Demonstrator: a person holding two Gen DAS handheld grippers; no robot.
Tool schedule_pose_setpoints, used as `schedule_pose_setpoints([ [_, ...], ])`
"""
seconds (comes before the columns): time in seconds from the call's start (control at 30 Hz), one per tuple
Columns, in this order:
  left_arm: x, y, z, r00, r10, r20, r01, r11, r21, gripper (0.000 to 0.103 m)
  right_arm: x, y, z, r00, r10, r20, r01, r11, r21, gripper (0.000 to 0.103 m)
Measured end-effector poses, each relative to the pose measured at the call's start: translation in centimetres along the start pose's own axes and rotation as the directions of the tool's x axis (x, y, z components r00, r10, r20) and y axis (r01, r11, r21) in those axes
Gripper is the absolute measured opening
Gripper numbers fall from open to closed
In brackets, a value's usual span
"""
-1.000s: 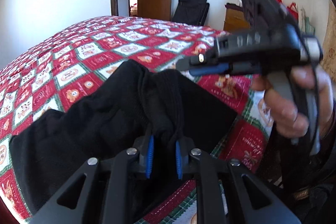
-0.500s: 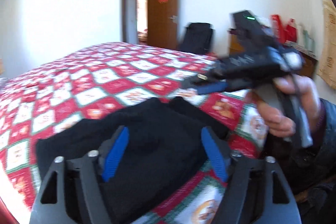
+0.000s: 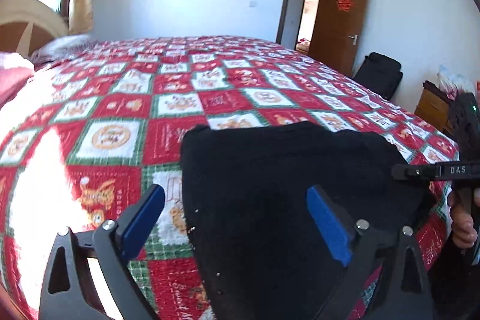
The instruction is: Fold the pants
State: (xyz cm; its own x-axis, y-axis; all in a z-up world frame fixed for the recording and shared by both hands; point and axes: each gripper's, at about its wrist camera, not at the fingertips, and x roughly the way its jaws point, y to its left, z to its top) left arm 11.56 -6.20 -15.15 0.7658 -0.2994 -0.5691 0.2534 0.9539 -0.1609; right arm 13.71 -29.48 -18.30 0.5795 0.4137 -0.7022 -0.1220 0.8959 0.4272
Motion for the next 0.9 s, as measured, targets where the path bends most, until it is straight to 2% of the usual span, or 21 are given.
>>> schedule_pose_setpoints([
  [0.03, 0.0, 0.3, -0.1, 1.0, -0.003, -0.004, 0.003, 1.0, -0.006, 0.098, -0.1, 0.1, -0.1, 1.0, 0.013, 0.004, -0.013, 1.0, 0.001, 0.024],
  [0.1, 0.0, 0.5, -0.3, 1.0, -0.002, 0.0, 0.002, 1.0, -0.001, 0.098, -1.0, 0.3, -0.2, 0.999, 0.031, 0.03, -0.031, 1.0, 0.004, 0.02],
  [0.2, -0.2, 0.4, -0.1, 1.0, -0.005, 0.015, 0.005, 1.0, 0.006, 0.098, -3.2, 1.2, -0.3, 0.996, 0.041, 0.084, -0.039, 0.999, -0.022, 0.019],
  [0.3, -0.3, 0.4, 0.0, 1.0, -0.003, 0.025, 0.003, 1.0, 0.019, 0.1, -5.9, 2.0, -0.3, 0.988, 0.018, 0.15, -0.011, 0.999, -0.049, 0.018],
  [0.37, 0.0, 0.2, 0.1, 1.0, 0.002, 0.022, -0.003, 1.0, 0.027, 0.102, -6.7, 1.6, -0.2, 0.987, -0.01, 0.163, 0.016, 0.999, -0.037, 0.018],
  [0.43, 0.3, 0.1, 0.0, 1.0, 0.01, 0.004, -0.01, 0.999, 0.032, 0.102, -6.5, 0.5, -0.2, 0.989, -0.038, 0.142, 0.04, 0.999, -0.01, 0.019],
  [0.57, 1.6, 0.1, -0.6, 0.997, 0.053, -0.05, -0.05, 0.997, 0.055, 0.102, -4.2, -2.2, -1.3, 0.995, -0.093, 0.044, 0.09, 0.994, 0.065, 0.019],
  [0.63, 1.8, 0.4, -0.9, 0.997, 0.042, -0.058, -0.039, 0.998, 0.042, 0.103, -3.6, -2.6, -1.5, 0.994, -0.105, 0.02, 0.103, 0.993, 0.061, 0.02],
  [0.7, 1.6, 0.5, -0.9, 0.998, 0.044, -0.052, -0.042, 0.999, 0.033, 0.103, -4.0, -2.7, -1.3, 0.994, -0.102, 0.041, 0.099, 0.992, 0.081, 0.026],
  [0.8, 0.8, 0.4, -0.5, 0.998, 0.055, -0.01, -0.054, 0.998, 0.029, 0.103, -5.6, -1.4, -0.9, 0.971, -0.201, 0.133, 0.197, 0.979, 0.044, 0.027],
  [0.83, 0.7, 0.4, -0.2, 0.999, 0.051, 0.003, -0.051, 0.998, 0.024, 0.103, -6.3, -0.5, -0.8, 0.962, -0.202, 0.183, 0.204, 0.979, 0.009, 0.027],
  [0.9, 0.7, 0.1, 0.6, 0.998, 0.058, 0.016, -0.059, 0.998, 0.03, 0.103, -7.0, 1.5, -0.4, 0.961, -0.141, 0.237, 0.158, 0.986, -0.052, 0.027],
])
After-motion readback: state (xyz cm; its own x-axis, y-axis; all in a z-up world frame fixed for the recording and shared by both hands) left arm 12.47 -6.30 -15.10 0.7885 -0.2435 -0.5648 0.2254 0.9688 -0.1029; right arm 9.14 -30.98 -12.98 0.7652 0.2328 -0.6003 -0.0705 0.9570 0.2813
